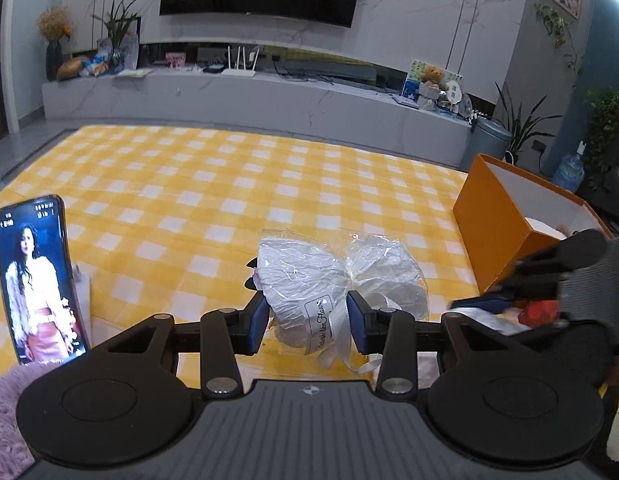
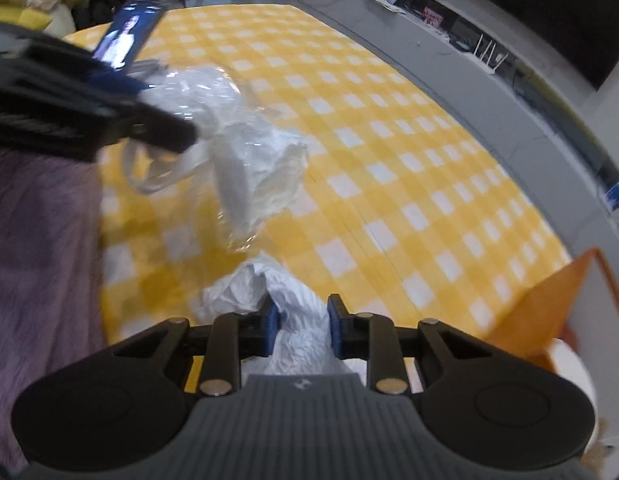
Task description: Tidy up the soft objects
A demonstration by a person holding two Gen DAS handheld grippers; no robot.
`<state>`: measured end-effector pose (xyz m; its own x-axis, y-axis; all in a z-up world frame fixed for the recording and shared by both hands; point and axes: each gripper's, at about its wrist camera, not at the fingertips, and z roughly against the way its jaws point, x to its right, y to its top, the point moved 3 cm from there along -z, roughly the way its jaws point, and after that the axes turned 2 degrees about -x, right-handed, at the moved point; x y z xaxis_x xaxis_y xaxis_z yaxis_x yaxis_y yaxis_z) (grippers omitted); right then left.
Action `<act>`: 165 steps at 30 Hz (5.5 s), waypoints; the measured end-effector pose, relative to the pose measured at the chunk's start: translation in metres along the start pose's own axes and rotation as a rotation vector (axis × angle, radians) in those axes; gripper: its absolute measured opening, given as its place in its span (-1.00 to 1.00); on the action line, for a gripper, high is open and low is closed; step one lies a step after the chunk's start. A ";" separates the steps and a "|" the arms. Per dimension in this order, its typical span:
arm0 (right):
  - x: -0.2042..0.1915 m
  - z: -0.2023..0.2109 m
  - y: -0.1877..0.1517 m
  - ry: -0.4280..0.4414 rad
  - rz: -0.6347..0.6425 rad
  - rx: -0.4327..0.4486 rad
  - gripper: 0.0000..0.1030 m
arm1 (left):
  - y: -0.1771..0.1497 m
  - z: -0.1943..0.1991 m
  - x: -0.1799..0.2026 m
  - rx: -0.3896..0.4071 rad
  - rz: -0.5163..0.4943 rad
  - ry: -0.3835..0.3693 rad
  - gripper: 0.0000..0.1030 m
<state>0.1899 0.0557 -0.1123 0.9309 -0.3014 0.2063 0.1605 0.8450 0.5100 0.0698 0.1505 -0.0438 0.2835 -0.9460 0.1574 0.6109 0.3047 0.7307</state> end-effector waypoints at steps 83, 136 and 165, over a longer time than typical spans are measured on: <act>0.027 0.157 -0.044 -0.208 -0.518 0.498 -0.54 | 0.038 0.054 0.057 0.121 -0.095 -0.042 -0.09; 0.250 0.090 -0.169 -0.274 -1.042 0.254 0.11 | 0.073 -0.165 0.293 -0.278 -0.785 -0.135 0.38; 0.109 0.271 -0.130 -0.530 -0.883 0.490 0.94 | 0.073 0.050 0.242 0.266 -0.430 -0.275 0.60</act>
<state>0.1815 -0.2065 0.0698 0.2820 -0.9520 -0.1190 0.4371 0.0170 0.8993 0.1464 -0.0615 0.0812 -0.1736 -0.9836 -0.0498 0.4120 -0.1185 0.9034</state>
